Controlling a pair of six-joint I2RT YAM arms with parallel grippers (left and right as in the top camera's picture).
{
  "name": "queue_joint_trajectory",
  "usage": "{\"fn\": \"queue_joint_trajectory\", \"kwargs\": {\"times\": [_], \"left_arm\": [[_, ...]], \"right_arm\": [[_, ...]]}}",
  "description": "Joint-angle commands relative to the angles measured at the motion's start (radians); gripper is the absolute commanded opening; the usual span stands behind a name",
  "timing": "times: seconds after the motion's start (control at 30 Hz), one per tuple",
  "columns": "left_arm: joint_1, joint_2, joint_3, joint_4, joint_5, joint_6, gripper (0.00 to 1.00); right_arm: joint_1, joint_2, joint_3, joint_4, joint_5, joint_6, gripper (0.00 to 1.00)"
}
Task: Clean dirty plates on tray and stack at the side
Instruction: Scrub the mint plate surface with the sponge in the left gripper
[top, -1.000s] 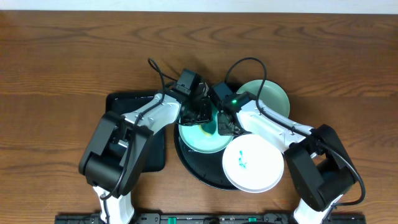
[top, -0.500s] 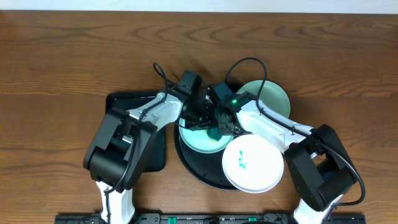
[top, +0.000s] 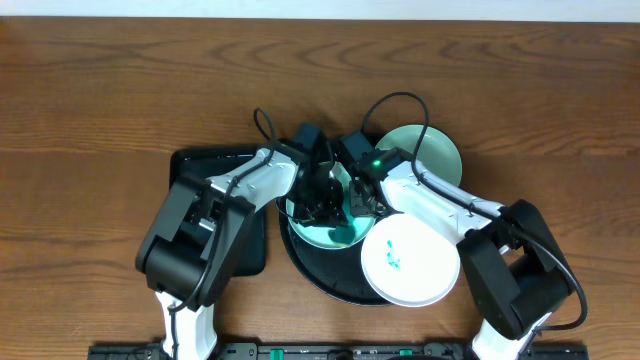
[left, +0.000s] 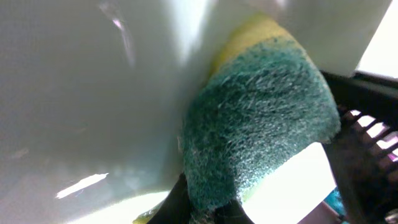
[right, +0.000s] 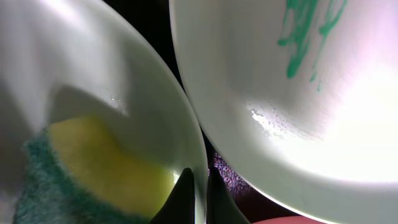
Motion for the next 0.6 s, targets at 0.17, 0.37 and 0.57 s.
{"fn": "queue_joint_trajectory", "kwargs": {"times": [0.17, 0.37, 0.57], "left_arm": [[0.074, 0.061, -0.050, -0.053, -0.447, -0.011, 0.07], [0.113, 0.060, -0.017, -0.064, -0.572, -0.045, 0.07], [0.127, 0.059, 0.016, -0.064, -0.654, -0.049, 0.07]], "right_arm": [[0.006, 0.050, -0.033, 0.008, -0.032, -0.019, 0.01], [0.006, 0.050, -0.033, 0.008, -0.032, -0.019, 0.01], [0.006, 0.050, -0.033, 0.012, -0.032, -0.019, 0.01]]}}
